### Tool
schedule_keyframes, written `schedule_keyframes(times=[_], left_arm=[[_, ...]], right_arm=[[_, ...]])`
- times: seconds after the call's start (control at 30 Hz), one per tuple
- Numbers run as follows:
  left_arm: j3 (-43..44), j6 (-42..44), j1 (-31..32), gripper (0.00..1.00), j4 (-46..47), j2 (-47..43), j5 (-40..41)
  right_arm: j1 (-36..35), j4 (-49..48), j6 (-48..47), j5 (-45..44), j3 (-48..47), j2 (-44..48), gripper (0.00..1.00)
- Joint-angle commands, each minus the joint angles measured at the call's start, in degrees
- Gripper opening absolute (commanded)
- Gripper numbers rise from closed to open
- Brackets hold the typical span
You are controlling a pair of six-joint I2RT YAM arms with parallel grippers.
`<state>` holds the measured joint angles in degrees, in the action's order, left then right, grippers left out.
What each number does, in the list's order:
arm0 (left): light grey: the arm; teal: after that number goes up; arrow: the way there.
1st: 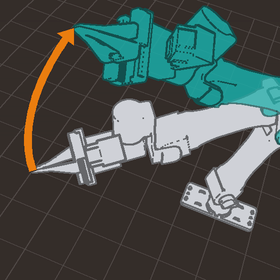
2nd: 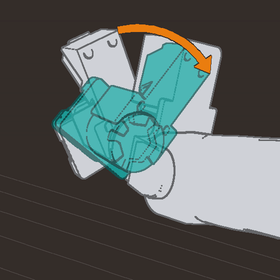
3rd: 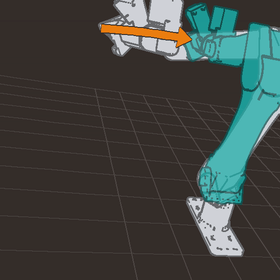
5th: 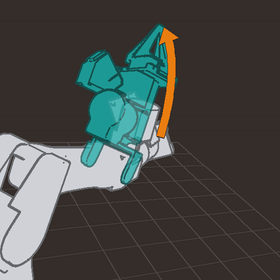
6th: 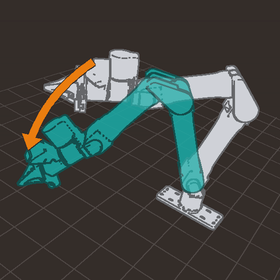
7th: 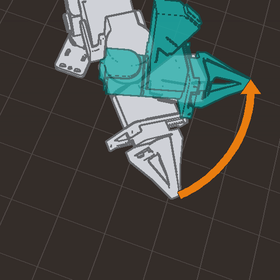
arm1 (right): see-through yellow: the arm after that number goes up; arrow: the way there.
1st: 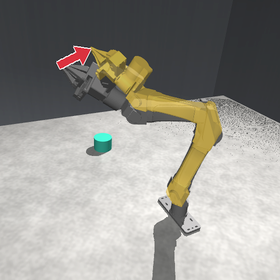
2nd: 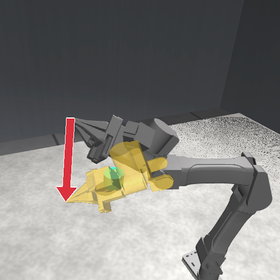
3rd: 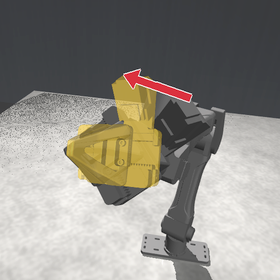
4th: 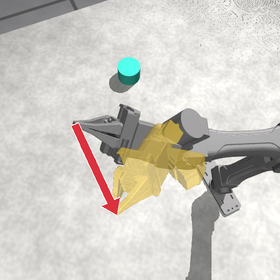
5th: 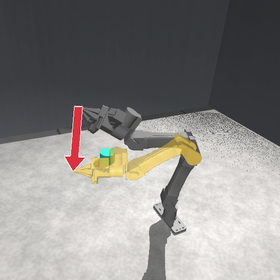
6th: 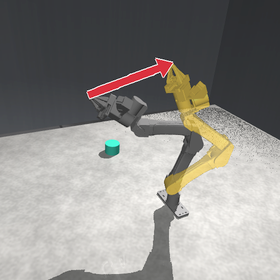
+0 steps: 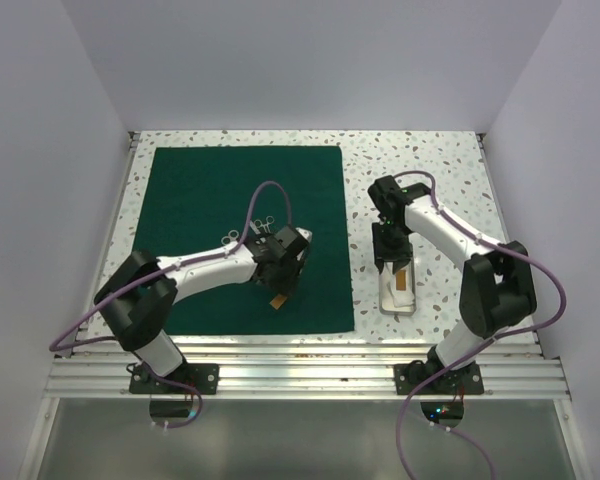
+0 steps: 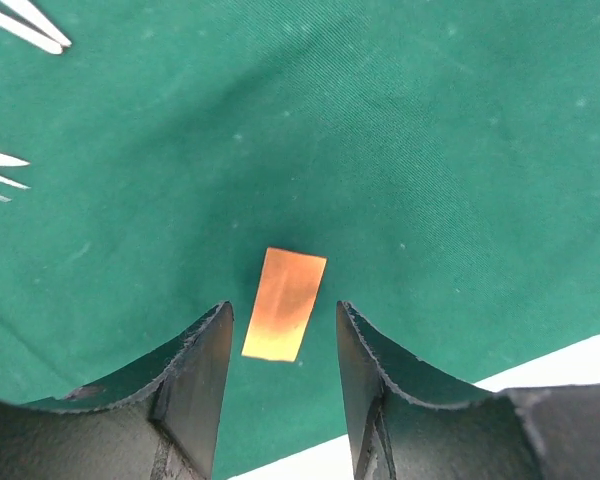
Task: Prepare the surgical pack
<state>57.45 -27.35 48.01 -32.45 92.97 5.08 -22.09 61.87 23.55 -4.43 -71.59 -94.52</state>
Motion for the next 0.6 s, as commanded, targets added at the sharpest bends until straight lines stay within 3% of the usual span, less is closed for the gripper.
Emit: schedule_keyframes(times=[0.0, 0.37, 0.57], left_arm=[[2.7, 0.8, 1.9, 0.49, -1.6, 2.9, 5.9], [0.6, 1.4, 2.2, 0.48, 0.5, 4.7, 4.2], [-0.6, 1.4, 2.2, 0.39, 1.5, 4.9, 2.3]], right_arm=[[0.1, -0.3, 0.4, 1.2, 0.2, 2.8, 0.39], [0.1, -0.6, 0.8, 1.8, 1.4, 3.7, 0.39], [0.2, -0.7, 1.0, 2.8, 0.9, 3.2, 0.39]])
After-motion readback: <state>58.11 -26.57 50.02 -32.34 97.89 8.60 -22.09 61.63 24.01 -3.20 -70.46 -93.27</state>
